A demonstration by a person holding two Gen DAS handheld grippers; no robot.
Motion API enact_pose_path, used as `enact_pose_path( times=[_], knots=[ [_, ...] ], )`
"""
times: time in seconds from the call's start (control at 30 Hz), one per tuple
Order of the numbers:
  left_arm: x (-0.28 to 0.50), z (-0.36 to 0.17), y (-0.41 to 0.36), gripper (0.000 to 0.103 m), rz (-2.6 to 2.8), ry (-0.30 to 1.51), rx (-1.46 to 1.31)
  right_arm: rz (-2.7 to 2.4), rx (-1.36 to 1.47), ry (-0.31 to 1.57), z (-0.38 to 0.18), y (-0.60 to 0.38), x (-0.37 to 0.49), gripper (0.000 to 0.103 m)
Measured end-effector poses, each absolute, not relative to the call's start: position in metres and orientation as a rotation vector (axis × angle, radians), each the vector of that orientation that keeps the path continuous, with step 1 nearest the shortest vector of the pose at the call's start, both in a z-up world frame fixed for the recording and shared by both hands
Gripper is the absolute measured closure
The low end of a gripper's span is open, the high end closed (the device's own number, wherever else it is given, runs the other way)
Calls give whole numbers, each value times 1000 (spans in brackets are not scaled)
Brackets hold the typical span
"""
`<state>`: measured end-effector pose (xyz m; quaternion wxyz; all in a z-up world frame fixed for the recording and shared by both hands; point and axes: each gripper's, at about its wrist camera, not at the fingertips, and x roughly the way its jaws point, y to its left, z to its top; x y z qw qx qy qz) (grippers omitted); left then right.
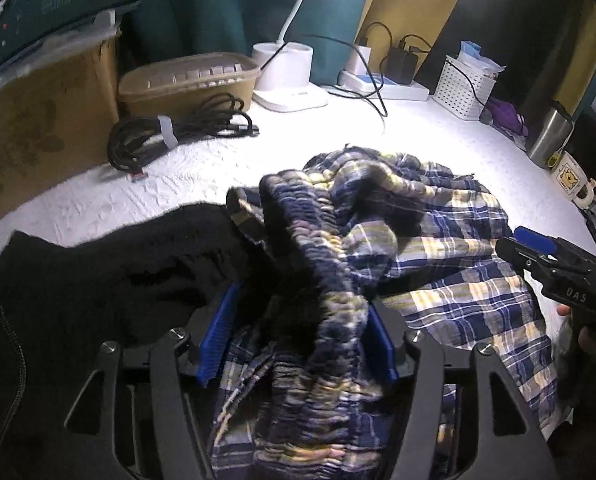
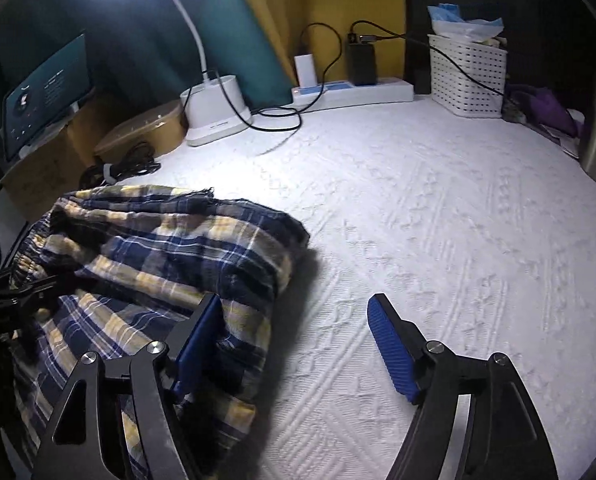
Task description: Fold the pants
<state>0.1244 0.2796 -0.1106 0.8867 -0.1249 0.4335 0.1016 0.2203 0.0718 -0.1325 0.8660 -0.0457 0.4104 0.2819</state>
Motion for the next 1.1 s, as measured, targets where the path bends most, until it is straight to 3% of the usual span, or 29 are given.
enact_pose_path(
  times=[0.2,0.73,1.1],
  knots=[
    [128,-83,282,42,177,818,-252,588,-71,821,-118,70,227,27],
    [158,-115,309,36,219,892,-238,572,-93,888,-134,85,255,27],
    [131,-93,307,36,220,845,-288,548,-79,881,-127,74,245,26]
  ],
)
